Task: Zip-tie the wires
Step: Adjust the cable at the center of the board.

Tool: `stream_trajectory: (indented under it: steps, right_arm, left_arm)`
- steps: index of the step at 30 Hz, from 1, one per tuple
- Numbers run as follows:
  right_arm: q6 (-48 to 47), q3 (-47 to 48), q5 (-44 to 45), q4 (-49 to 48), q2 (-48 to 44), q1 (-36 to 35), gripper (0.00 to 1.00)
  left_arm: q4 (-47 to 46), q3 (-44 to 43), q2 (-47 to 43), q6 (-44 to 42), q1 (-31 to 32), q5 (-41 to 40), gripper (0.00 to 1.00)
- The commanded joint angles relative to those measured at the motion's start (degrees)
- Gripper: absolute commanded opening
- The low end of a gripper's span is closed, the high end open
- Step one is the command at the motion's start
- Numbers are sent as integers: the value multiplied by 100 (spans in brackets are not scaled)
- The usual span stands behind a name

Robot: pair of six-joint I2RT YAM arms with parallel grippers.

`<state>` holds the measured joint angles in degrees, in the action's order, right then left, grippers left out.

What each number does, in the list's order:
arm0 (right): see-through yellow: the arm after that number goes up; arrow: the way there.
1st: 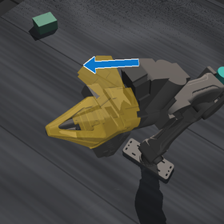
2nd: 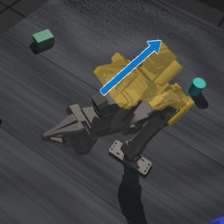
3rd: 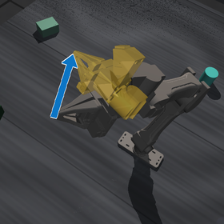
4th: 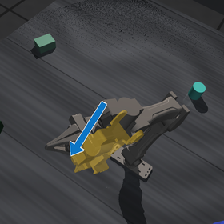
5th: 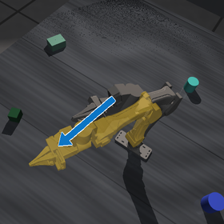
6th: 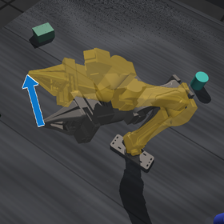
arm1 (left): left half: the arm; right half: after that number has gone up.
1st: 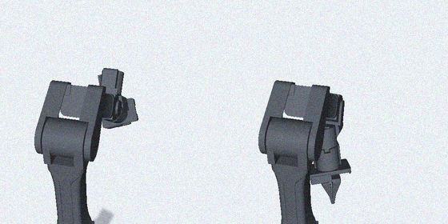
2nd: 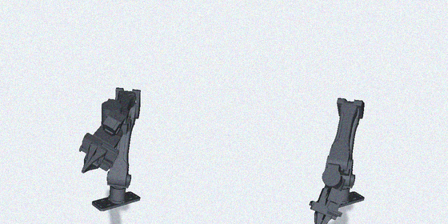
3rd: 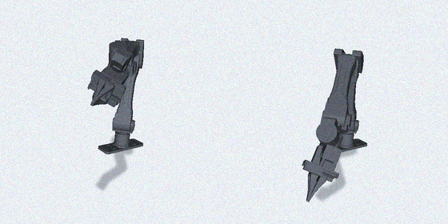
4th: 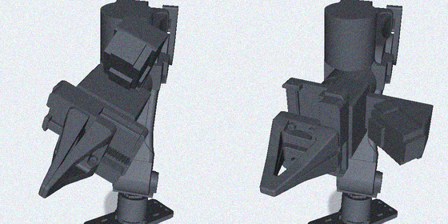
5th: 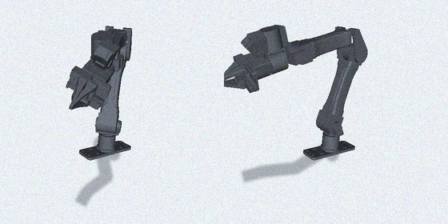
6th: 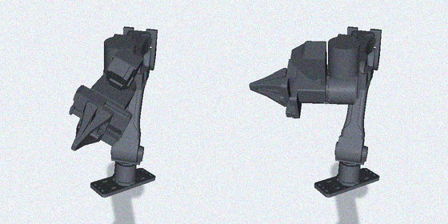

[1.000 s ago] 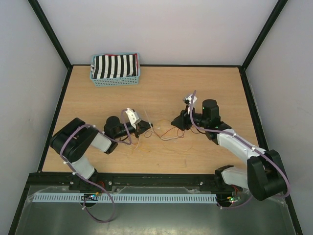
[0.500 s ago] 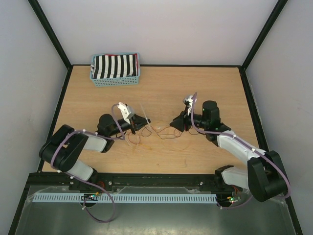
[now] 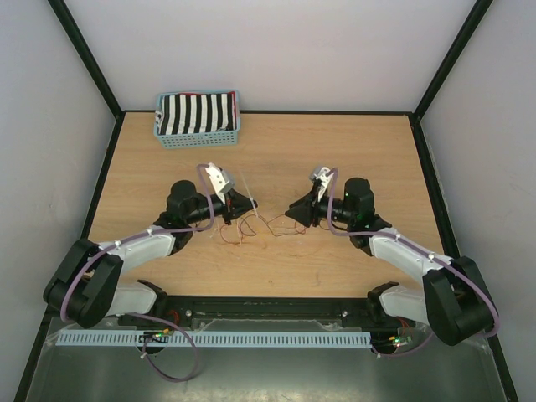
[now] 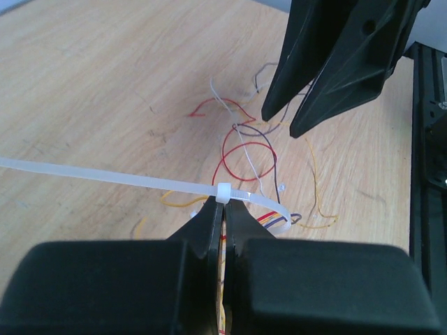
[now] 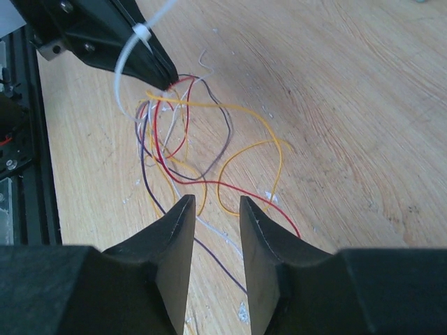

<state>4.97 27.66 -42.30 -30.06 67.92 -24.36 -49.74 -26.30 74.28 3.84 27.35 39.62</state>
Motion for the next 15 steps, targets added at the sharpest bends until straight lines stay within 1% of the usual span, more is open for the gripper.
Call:
stream_trajectory:
  steps: [1,4,7,10,12,15]
  right_arm:
    - [-233,-51,-57,-480,8,-150,41]
    - [-417,-111,85,-591,-24,-168,41]
    - [-446,-120,39,-754,25,-171,41]
    - [-350,-123,-222,-998,112,-212,36]
    - [-422,-110,-310,-1021,156,-320,33]
    - [-557,-186,-360,-1059,165,-503,30]
  left_arm:
    - [631,-260,-152,-61,8,116,0]
    - [844,-346,-168,-97,12,141,0]
    - [867,-362,-144,-104,15,169,0]
    - [916,-379,-150,-105,14,161,0]
    - [985,-417,-153,-83,14,161,0]
    - [1079,-475,-155,-42,16,148,0]
